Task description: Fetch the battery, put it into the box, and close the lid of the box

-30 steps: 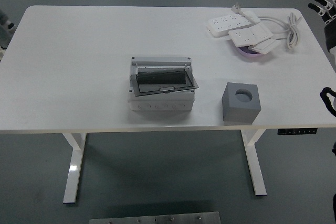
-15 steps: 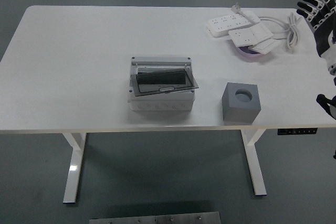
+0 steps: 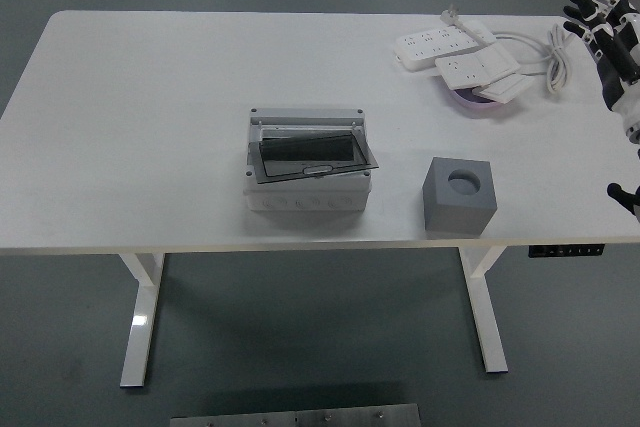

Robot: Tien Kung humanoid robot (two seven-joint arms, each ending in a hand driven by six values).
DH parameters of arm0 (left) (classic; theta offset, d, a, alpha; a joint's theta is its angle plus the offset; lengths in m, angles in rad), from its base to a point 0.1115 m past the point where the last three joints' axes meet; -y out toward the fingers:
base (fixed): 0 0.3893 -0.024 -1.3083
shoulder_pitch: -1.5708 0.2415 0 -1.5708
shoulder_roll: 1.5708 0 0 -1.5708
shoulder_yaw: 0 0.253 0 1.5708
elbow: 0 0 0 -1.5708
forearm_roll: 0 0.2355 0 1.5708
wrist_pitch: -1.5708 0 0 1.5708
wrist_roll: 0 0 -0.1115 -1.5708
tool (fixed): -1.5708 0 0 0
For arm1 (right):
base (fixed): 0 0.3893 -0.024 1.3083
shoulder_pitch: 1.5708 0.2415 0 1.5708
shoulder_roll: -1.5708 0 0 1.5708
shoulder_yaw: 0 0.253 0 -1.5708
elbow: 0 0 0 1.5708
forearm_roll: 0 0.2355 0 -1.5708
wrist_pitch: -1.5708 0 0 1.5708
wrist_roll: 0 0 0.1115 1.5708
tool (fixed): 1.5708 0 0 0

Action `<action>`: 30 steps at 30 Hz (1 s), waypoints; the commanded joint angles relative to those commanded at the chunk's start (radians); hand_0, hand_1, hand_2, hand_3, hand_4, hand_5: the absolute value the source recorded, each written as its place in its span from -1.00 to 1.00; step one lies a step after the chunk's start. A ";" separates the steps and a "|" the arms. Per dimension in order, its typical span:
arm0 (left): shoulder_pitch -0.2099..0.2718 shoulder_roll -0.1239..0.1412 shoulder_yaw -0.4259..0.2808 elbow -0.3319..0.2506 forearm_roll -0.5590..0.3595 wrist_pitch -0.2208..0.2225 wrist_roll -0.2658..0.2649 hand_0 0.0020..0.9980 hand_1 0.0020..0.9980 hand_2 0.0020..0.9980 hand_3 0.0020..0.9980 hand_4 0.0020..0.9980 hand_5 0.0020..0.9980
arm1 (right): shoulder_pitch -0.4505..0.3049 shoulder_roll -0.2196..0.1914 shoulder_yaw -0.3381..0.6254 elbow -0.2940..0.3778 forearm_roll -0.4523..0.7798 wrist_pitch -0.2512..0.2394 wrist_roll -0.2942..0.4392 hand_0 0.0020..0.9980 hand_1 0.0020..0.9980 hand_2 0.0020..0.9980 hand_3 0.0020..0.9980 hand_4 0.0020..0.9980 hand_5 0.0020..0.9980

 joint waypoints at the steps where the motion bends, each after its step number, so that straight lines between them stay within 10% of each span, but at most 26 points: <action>1: 0.000 0.000 0.001 0.000 -0.003 0.000 -0.001 0.28 0.42 0.13 0.13 0.22 -0.87 | 0.000 -0.001 0.001 0.000 0.008 0.001 -0.006 0.79 0.76 0.76 0.95 0.47 -0.85; 11: 0.003 -0.003 0.007 0.001 -0.015 0.001 -0.006 0.28 0.42 0.13 0.13 0.22 -0.86 | -0.003 -0.001 0.009 0.003 0.057 0.000 -0.035 0.81 0.82 0.83 0.98 0.57 -0.93; 12: 0.003 -0.003 0.007 0.001 -0.014 0.001 -0.006 0.29 0.42 0.13 0.13 0.23 -0.86 | -0.004 -0.001 0.008 0.003 0.058 -0.001 -0.033 0.89 0.83 0.85 0.96 1.00 1.00; 30: 0.007 -0.007 0.009 0.002 -0.016 0.000 -0.006 0.29 0.42 0.13 0.14 0.23 -0.85 | -0.007 -0.003 0.008 0.010 0.058 -0.016 -0.013 0.89 0.81 0.83 0.91 1.00 1.00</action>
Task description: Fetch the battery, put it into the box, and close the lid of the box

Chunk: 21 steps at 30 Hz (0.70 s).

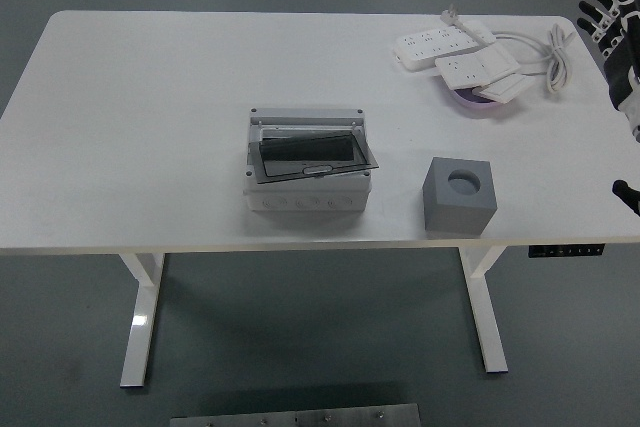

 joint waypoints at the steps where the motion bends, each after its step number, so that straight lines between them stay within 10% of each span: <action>1: 0.000 0.000 0.000 0.000 0.000 0.000 0.000 0.29 0.42 0.13 0.14 0.23 -0.85 | 0.000 0.000 0.000 0.000 0.000 0.000 0.000 0.89 0.81 0.83 0.91 1.00 1.00; 21: 0.000 0.000 0.003 0.001 -0.003 -0.001 -0.003 0.29 0.42 0.14 0.14 0.24 -0.84 | 0.000 -0.001 -0.007 0.006 0.010 -0.001 0.006 0.89 0.79 0.80 0.84 1.00 1.00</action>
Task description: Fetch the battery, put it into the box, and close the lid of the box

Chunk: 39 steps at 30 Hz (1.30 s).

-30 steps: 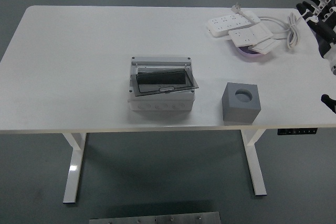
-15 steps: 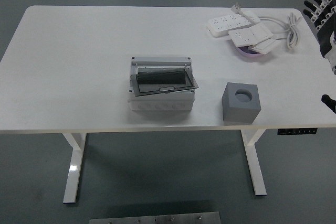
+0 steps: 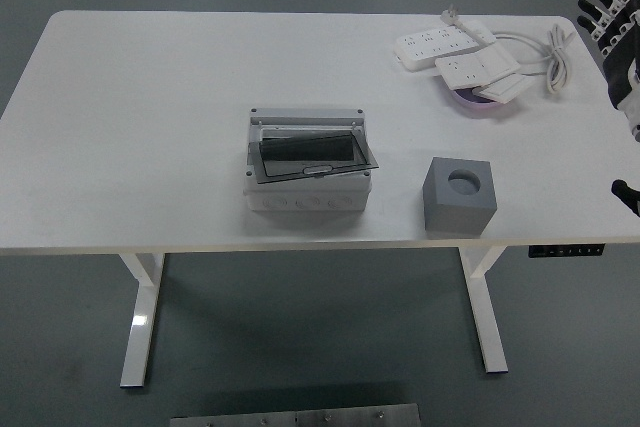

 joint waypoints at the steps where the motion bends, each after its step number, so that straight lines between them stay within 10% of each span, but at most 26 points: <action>1: 0.000 0.000 0.000 0.000 0.000 0.000 0.000 0.29 0.42 0.14 0.14 0.24 -0.84 | 0.000 0.000 0.000 0.001 0.000 0.000 0.000 0.89 0.79 0.80 0.84 1.00 1.00; 39: 0.007 0.015 0.001 -0.001 -0.005 0.002 0.000 0.31 0.41 0.14 0.14 0.25 -0.83 | 0.010 0.009 -0.036 0.014 0.026 -0.003 0.017 0.86 0.71 0.71 0.74 1.00 1.00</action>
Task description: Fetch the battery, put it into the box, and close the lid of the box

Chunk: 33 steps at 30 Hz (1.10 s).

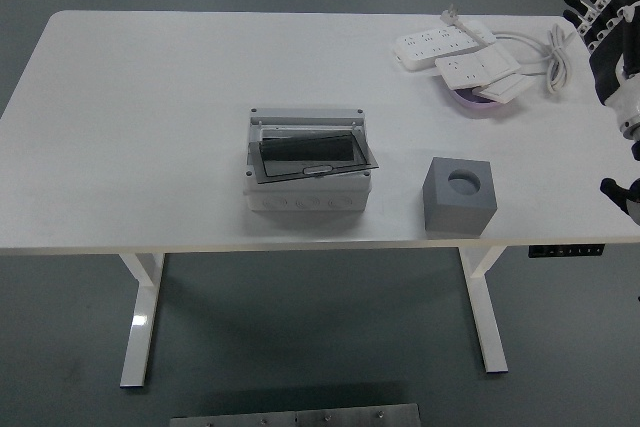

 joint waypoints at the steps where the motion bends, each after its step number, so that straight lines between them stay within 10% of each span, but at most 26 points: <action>1: 0.001 0.001 0.000 0.000 0.000 0.000 0.000 0.31 0.41 0.14 0.14 0.25 -0.83 | 0.000 0.000 -0.001 0.000 0.001 0.000 0.001 0.86 0.71 0.71 0.74 1.00 1.00; 33: 0.056 0.001 0.015 -0.003 -0.019 -0.003 -0.004 0.31 0.41 0.14 0.15 0.26 -0.82 | -0.010 0.010 -0.022 -0.001 -0.008 -0.002 -0.002 0.82 0.66 0.66 0.69 1.00 1.00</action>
